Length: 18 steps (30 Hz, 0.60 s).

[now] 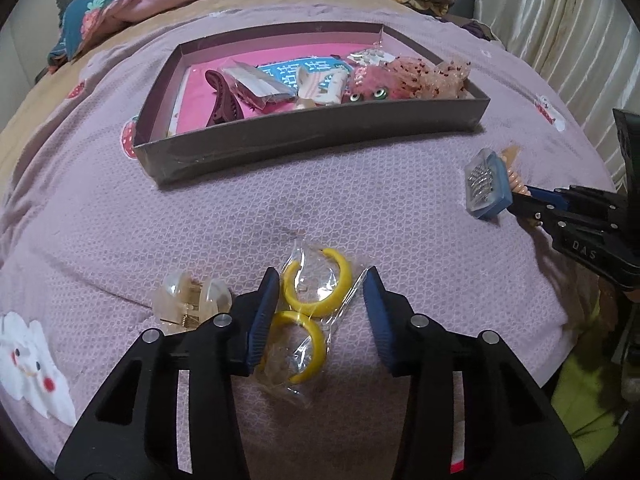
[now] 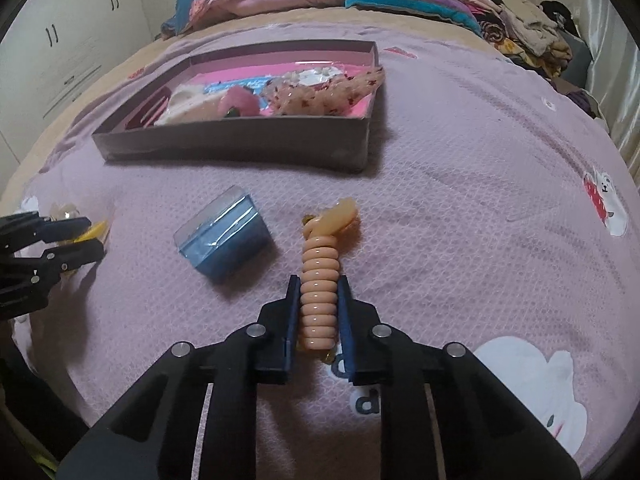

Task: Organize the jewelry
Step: 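Carry the ring bag and spiral hair tie into the tray and release both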

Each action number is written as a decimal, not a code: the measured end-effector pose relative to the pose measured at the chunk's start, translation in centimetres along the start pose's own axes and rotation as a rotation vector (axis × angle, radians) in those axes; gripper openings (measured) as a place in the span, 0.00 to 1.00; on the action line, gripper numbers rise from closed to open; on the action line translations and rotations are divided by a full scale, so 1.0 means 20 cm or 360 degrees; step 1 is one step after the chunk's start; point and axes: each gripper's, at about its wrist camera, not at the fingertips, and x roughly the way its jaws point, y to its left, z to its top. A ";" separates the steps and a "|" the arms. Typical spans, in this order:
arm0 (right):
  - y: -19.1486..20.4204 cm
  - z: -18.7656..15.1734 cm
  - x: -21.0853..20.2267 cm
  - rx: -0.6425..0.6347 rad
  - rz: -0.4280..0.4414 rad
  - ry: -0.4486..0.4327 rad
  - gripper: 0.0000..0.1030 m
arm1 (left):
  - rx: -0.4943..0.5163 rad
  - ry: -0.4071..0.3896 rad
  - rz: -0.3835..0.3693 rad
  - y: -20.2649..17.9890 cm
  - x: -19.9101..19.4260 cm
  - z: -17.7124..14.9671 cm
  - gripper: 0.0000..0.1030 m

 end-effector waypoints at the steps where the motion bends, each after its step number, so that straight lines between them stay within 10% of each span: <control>1: -0.01 0.00 -0.01 0.0009 0.0002 -0.0011 0.16 | -0.0011 -0.0003 -0.0017 0.00 -0.01 0.01 0.33; 18: -0.13 0.03 -0.31 0.0155 0.0068 -0.0203 0.16 | -0.0011 -0.0121 -0.0237 -0.12 -0.17 0.15 0.31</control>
